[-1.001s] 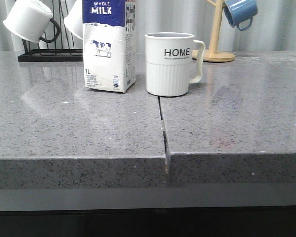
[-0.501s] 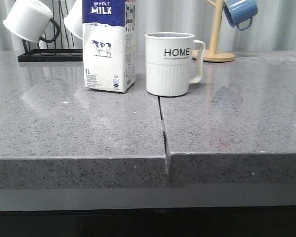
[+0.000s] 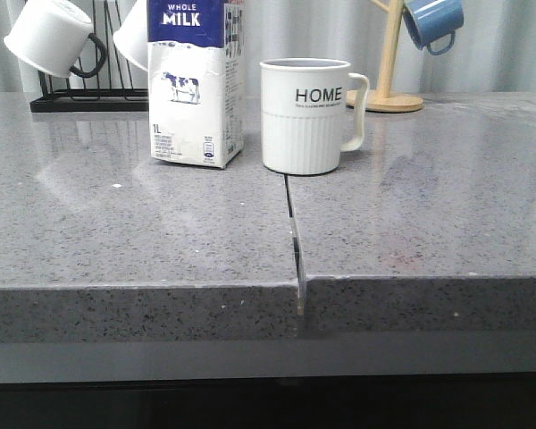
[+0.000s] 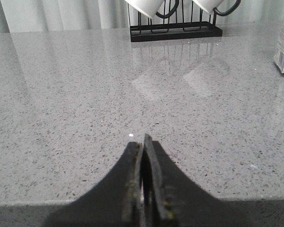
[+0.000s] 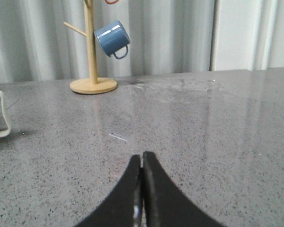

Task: Place milk next to cup

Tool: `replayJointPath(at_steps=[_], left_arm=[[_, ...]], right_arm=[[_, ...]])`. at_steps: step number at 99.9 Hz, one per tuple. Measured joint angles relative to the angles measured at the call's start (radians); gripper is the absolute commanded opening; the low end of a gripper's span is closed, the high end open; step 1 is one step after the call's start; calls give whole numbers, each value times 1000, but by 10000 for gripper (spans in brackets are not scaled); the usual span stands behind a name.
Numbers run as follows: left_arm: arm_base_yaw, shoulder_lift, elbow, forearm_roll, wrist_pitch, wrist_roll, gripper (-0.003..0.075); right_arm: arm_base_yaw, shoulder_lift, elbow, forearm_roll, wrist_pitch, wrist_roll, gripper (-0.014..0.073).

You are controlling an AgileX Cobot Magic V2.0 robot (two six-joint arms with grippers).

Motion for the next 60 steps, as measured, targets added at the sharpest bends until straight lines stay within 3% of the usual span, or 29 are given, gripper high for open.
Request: replayJointPath(at_steps=[60], left_arm=[[0,0,0,0,0,0,-21]], right_arm=[[0,-29,6,-4,35,2,-61]])
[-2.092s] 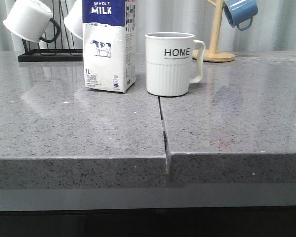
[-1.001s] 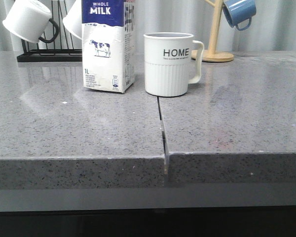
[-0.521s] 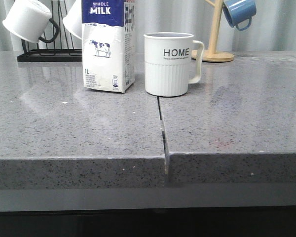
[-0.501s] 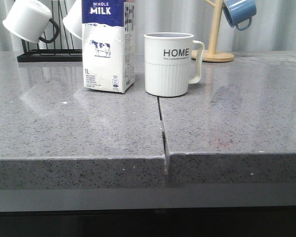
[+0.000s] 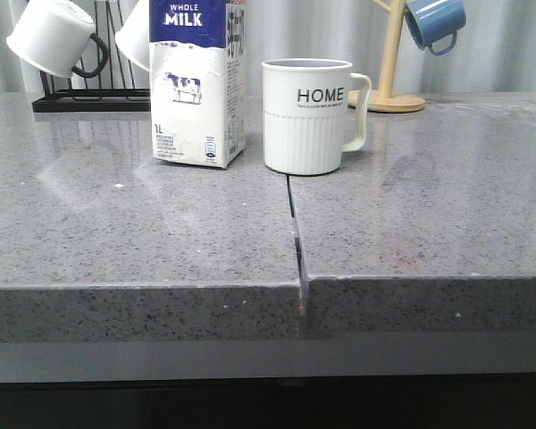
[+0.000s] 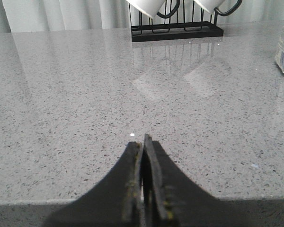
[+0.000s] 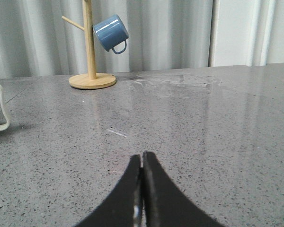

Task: Place milk next to cup

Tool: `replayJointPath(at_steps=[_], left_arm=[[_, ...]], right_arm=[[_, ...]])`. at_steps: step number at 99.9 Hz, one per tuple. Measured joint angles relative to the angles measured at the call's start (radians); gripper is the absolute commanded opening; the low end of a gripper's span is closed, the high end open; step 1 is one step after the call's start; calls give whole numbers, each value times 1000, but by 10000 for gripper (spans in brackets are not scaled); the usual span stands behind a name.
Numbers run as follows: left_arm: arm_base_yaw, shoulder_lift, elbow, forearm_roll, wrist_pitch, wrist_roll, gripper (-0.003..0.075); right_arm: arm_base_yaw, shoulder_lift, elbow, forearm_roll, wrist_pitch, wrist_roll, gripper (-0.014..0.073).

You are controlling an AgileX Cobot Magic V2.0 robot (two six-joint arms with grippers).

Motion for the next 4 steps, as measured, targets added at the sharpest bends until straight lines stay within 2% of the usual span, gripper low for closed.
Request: replayJointPath(at_steps=[4], left_arm=[[0,0,0,0,0,0,-21]], right_arm=[[0,0,0,0,0,0,-61]])
